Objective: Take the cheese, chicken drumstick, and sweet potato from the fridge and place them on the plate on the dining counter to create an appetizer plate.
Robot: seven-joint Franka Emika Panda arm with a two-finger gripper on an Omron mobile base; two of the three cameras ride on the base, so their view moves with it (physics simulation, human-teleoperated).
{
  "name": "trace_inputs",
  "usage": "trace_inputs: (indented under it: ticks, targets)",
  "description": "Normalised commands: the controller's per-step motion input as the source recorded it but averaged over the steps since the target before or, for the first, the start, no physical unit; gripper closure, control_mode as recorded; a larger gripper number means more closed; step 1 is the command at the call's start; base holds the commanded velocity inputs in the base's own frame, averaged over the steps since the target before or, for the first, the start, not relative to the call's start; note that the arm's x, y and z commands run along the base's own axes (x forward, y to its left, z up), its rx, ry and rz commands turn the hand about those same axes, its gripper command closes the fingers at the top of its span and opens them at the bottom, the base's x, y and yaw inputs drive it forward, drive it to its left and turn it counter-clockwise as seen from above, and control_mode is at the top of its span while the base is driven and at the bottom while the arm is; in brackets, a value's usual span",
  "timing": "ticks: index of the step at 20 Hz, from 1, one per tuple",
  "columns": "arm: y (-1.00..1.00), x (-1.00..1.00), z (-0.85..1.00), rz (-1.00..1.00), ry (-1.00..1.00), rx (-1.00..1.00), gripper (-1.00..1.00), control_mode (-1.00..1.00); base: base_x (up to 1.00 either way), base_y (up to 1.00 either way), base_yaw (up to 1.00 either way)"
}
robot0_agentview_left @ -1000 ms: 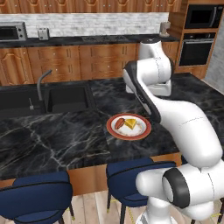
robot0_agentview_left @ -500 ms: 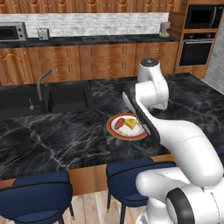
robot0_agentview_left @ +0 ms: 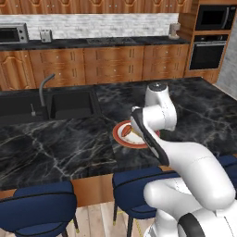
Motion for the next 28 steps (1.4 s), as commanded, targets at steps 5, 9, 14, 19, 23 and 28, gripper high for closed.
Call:
trace_inputs:
  ticks: [5, 9, 14, 19, 23, 28]
  targets:
    - [0.00, 0.15, -0.36, -0.07, 0.10, 0.00, 1.00, -1.00, 0.00, 0.00, 0.00]
    - [0.00, 0.22, -0.31, -0.15, 0.06, 0.00, 1.00, -1.00, 0.00, 0.00, 0.00]
    - [0.00, 0.23, -0.22, -0.19, 0.10, 0.00, 1.00, -1.00, 0.00, 0.00, 0.00]
    - [0.00, 0.03, -0.09, -0.15, 0.04, 0.04, 1.00, -1.00, 0.00, 0.00, 0.00]
    - [0.00, 0.00, 0.00, -0.10, -0.01, 0.08, 1.00, -1.00, 0.00, 0.00, 0.00]
    - [0.00, 0.00, -0.13, -0.09, -0.11, 0.10, 1.00, -1.00, 0.00, 0.00, 0.00]
